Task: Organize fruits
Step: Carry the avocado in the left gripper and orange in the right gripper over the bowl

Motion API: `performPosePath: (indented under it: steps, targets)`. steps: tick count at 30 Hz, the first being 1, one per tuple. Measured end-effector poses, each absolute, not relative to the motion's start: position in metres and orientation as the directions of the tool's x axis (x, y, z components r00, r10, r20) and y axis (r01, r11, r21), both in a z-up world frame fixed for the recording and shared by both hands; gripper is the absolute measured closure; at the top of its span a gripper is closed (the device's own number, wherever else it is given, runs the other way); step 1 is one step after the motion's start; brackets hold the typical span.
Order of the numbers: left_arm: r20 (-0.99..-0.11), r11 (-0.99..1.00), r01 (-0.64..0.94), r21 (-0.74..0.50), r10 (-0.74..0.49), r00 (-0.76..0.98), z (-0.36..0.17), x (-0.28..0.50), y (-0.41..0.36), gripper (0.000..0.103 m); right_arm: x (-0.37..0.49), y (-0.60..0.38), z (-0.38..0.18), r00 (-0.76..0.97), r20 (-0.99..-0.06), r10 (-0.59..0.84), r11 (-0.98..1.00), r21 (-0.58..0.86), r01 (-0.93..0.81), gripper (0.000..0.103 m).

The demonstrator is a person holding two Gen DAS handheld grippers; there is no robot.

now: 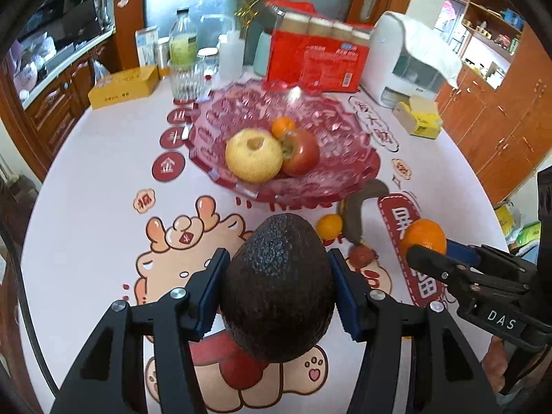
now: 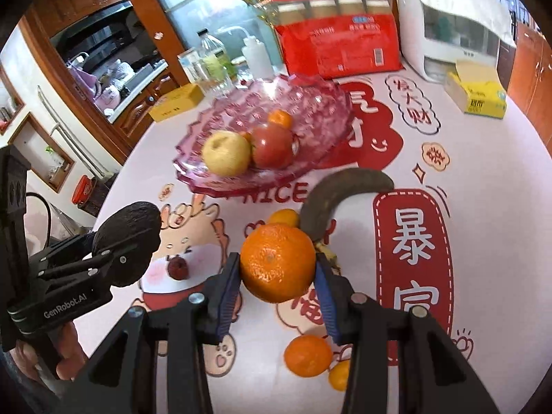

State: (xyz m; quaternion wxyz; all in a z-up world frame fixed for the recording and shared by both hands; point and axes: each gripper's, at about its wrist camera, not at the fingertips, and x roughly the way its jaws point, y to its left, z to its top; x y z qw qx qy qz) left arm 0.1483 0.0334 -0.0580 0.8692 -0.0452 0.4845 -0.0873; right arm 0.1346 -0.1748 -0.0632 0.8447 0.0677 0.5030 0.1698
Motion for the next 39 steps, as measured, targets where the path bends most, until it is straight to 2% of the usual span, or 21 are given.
performPosePath:
  steps: [11,18,23,30,39]
  targets:
    - [-0.787,0.982,0.186,-0.037,-0.143,0.600,0.011,0.159,0.032,0.047,0.141,-0.166,0.012,0.546,-0.771,0.328,0.936,0.186,-0.299,0.061]
    - [-0.729,0.984,0.171,0.057,-0.076,0.680,0.062,0.194,0.043,0.047,0.173,-0.161,0.076,0.650,-0.696,0.307,0.934,0.086,-0.348,0.061]
    - [-0.717,0.985,0.151,0.083,-0.047,0.696,0.079,0.228,0.047,0.047,0.204,-0.156,0.099,0.674,-0.676,0.298,0.932,0.054,-0.357,0.061]
    - [-0.709,0.987,0.136,0.084,-0.037,0.704,0.067,0.282,0.047,0.047,0.261,-0.151,0.080,0.650,-0.706,0.279,0.941,0.068,-0.331,0.061]
    - [-0.779,0.995,0.086,0.040,-0.023,0.626,-0.018,0.340,0.046,0.047,0.317,-0.143,0.000,0.551,-0.798,0.245,0.951,0.086,-0.298,0.061]
